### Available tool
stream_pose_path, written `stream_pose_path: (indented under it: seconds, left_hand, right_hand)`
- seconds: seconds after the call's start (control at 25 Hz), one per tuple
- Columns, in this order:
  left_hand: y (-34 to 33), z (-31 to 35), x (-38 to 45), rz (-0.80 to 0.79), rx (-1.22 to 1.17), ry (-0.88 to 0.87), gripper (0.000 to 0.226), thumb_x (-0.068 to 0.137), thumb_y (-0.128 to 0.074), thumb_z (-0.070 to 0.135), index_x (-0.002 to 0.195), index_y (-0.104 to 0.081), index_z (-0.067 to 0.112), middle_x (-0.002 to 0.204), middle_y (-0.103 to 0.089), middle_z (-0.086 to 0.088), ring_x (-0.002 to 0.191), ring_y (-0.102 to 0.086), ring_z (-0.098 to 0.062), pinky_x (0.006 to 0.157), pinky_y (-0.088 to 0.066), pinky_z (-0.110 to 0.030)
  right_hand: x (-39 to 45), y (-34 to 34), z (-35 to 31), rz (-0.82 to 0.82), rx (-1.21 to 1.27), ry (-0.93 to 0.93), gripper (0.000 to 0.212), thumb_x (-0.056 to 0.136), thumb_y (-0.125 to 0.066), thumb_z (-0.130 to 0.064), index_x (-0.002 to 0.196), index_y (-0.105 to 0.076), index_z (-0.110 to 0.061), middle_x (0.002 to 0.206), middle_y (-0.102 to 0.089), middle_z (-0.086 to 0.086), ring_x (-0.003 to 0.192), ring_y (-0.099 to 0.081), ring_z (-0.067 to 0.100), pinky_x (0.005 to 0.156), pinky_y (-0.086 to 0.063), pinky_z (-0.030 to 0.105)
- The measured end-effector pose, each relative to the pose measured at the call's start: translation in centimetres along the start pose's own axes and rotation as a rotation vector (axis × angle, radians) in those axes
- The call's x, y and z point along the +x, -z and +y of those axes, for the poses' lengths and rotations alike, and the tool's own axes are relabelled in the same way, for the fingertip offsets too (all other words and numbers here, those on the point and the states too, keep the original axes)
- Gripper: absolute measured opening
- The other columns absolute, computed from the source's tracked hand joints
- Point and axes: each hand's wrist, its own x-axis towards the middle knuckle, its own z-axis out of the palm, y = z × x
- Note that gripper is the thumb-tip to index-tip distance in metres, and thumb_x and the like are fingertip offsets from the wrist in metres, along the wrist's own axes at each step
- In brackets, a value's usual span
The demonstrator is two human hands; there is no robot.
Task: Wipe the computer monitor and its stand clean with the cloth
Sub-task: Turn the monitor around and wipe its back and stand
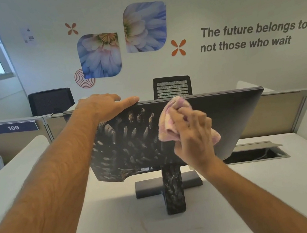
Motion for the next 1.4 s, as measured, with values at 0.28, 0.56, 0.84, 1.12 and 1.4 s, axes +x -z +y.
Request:
stream_pose_path:
  seconds: [0.28,0.56,0.84,1.12,1.4]
  left_hand:
    - [0.0,0.1,-0.1,-0.034,-0.052,-0.018,0.124,0.048,0.001,0.107,0.131,-0.055,0.034,0.131,-0.061,-0.001,0.119,-0.055,-0.028,0.107,-0.037,-0.057]
    - [0.0,-0.2,0.1,-0.017,-0.024,-0.012,0.124,0.05,0.002,0.106,0.135,-0.053,0.035,0.137,-0.059,-0.001,0.123,-0.053,-0.028,0.107,-0.036,-0.055]
    - [-0.1,-0.1,-0.1,-0.016,-0.02,-0.012,0.121,0.051,0.002,0.106,0.131,-0.055,0.035,0.133,-0.06,0.0,0.12,-0.054,-0.028,0.105,-0.036,-0.055]
    - [-0.1,0.0,-0.1,-0.017,-0.03,-0.012,0.124,0.048,0.002,0.107,0.131,-0.056,0.035,0.132,-0.061,-0.001,0.12,-0.054,-0.028,0.105,-0.037,-0.056]
    - [-0.1,0.0,-0.1,-0.011,-0.012,-0.008,0.122,0.05,0.002,0.106,0.132,-0.055,0.035,0.134,-0.06,-0.001,0.12,-0.054,-0.028,0.105,-0.037,-0.055]
  right_hand:
    - [0.9,0.6,0.9,0.005,-0.021,0.079,0.067,0.07,-0.076,-0.016,0.135,-0.061,-0.01,0.133,-0.048,0.008,0.113,-0.046,0.029,0.088,-0.038,0.039]
    - [-4.0,-0.1,3.0,-0.21,-0.141,0.5,0.06,0.075,-0.074,-0.014,0.134,-0.059,-0.015,0.131,-0.049,0.007,0.112,-0.049,0.03,0.083,-0.046,0.045]
    - [-5.1,0.3,7.5,0.007,-0.051,0.049,0.069,0.074,-0.08,-0.024,0.135,-0.048,-0.019,0.132,-0.045,0.009,0.116,-0.049,0.034,0.088,-0.047,0.044]
    - [-11.4,-1.1,8.6,-0.42,-0.152,0.402,0.076,0.061,-0.09,-0.023,0.13,-0.06,-0.02,0.128,-0.058,0.008,0.115,-0.051,0.03,0.089,-0.055,0.048]
    - [-11.8,-3.1,5.5,-0.406,-0.172,0.421,0.069,0.072,-0.08,-0.02,0.137,-0.055,-0.019,0.131,-0.052,0.008,0.117,-0.048,0.033,0.087,-0.054,0.049]
